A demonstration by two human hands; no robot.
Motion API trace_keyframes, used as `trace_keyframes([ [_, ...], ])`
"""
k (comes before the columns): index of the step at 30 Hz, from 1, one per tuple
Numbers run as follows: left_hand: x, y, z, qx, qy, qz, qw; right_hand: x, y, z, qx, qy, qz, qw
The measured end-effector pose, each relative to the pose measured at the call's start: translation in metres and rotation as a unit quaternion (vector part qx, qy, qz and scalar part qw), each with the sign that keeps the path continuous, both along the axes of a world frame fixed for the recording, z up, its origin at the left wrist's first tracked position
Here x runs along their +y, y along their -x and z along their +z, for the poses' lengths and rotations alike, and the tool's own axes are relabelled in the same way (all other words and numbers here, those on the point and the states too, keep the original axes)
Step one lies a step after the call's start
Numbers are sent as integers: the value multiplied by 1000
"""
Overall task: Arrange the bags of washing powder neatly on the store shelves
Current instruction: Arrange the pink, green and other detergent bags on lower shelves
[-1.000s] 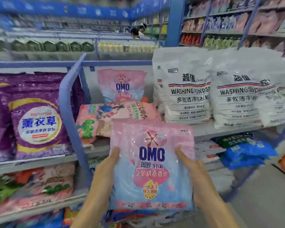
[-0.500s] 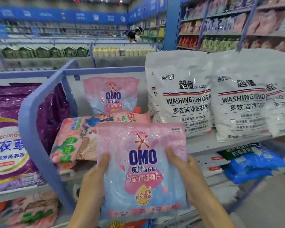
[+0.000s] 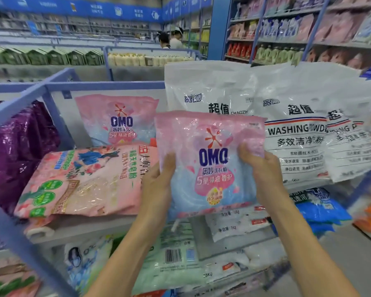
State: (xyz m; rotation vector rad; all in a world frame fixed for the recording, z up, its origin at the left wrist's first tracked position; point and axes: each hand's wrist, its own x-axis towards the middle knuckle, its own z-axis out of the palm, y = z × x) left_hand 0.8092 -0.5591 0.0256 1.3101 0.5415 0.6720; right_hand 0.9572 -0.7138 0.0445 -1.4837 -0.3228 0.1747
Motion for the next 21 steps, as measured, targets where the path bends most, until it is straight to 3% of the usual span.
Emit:
trace_keyframes([
  [4, -24, -56, -1, -28, -1, 16, 999, -14, -52, 3, -17, -14, -35, 999],
  [8, -43, -98, -18, -21, -43, 137, 989, -18, -80, -23, 12, -9, -40, 999],
  [12, -51, -107, -27, -41, -54, 199, 978, -15, -94, -44, -27, -3, -40, 999],
  [18, -59, -95, -31, 19, -105, 196, 975, -25, -88, -42, -108, 19, -75, 991],
  [21, -56, -75, -29, 33, -155, 153, 975, -30, -75, -40, -181, 36, -139, 973],
])
